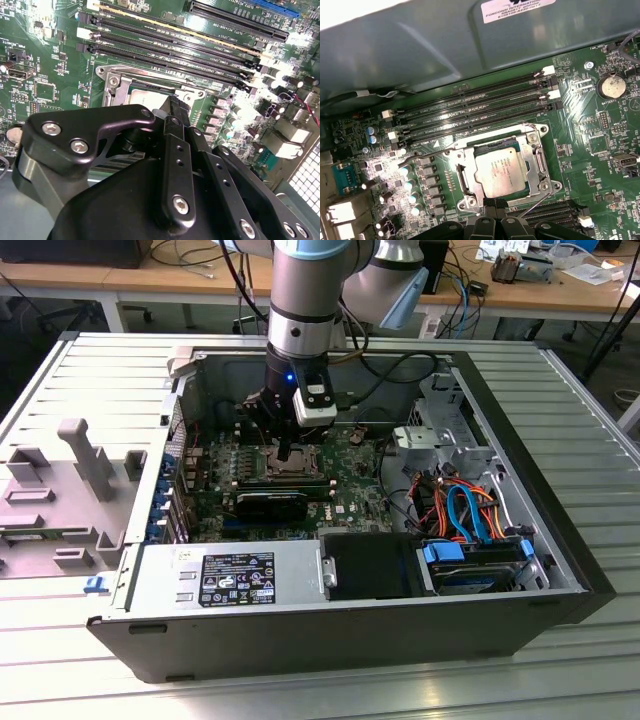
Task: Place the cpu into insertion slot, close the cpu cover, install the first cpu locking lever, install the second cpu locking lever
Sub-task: 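Install the first cpu locking lever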
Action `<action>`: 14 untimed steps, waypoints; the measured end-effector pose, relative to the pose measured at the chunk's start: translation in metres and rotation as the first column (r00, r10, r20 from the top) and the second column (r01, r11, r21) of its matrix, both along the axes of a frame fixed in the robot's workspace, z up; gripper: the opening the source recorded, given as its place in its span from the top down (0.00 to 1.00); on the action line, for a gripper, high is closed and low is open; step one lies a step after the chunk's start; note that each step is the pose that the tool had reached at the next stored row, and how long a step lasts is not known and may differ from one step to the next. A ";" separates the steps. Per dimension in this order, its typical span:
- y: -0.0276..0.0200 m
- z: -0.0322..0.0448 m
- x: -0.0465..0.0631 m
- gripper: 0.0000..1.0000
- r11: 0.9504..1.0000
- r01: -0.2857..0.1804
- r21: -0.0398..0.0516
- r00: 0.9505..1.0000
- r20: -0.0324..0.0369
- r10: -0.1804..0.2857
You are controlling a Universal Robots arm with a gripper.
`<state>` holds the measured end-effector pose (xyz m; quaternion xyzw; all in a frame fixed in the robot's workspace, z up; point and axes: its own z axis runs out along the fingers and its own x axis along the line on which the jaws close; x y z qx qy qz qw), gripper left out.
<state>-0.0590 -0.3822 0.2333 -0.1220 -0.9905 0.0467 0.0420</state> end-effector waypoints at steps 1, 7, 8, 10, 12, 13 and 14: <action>0.0000 0.0000 0.000 0.89 1.000 -0.002 0.000 1.000 0.000 0.002; 0.0000 0.0000 0.000 0.89 1.000 -0.004 0.000 1.000 0.000 0.004; 0.0000 0.0000 0.000 0.89 1.000 -0.005 0.000 1.000 0.000 0.005; 0.0000 0.0000 0.000 0.89 1.000 -0.008 0.000 1.000 0.000 0.008; 0.0000 0.0000 0.000 0.89 1.000 -0.009 0.000 1.000 0.000 0.009; 0.0000 0.0000 0.000 0.89 1.000 -0.009 0.000 1.000 0.000 0.009; 0.0000 0.0000 0.000 0.89 1.000 -0.010 0.000 1.000 0.000 0.010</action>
